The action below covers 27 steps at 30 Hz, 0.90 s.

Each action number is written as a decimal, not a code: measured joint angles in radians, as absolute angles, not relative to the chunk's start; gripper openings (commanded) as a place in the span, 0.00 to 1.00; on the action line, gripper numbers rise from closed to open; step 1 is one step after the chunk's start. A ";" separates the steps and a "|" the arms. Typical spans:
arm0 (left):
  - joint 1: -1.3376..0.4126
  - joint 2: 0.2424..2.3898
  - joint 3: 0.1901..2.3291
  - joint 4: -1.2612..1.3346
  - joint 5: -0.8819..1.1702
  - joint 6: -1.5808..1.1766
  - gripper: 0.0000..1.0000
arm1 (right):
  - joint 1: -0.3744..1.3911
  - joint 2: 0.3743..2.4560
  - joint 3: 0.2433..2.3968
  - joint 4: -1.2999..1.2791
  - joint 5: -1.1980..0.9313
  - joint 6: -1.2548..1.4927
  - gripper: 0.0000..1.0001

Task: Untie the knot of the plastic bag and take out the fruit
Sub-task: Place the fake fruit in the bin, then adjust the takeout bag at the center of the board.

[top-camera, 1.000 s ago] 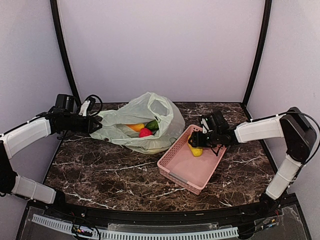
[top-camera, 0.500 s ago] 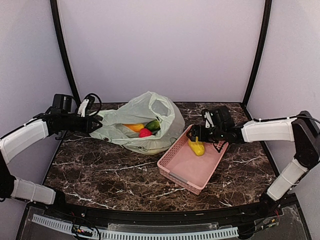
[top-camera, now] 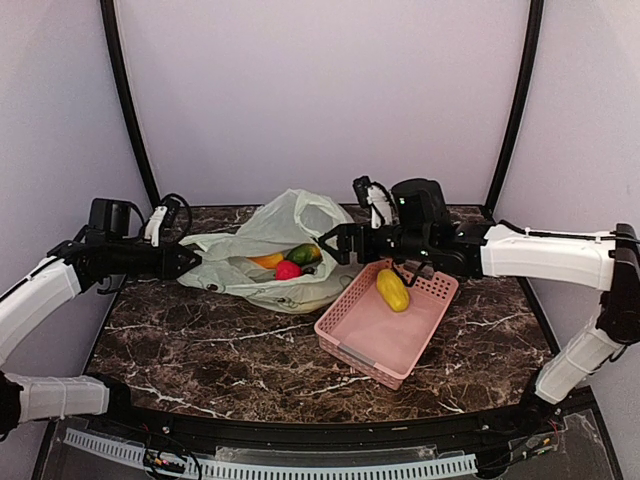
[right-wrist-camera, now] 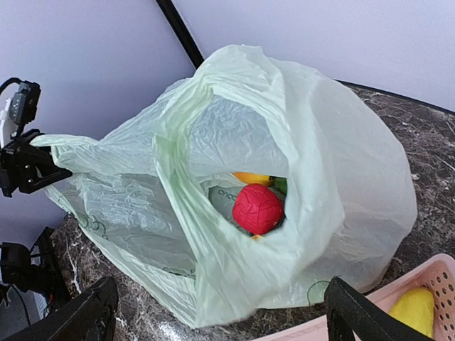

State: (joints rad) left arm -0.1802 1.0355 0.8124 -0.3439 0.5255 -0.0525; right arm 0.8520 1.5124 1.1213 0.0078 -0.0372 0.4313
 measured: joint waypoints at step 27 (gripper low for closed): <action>-0.293 1.442 1.341 -0.506 0.467 -0.080 0.95 | 0.860 1.642 1.148 0.022 -0.018 0.516 0.63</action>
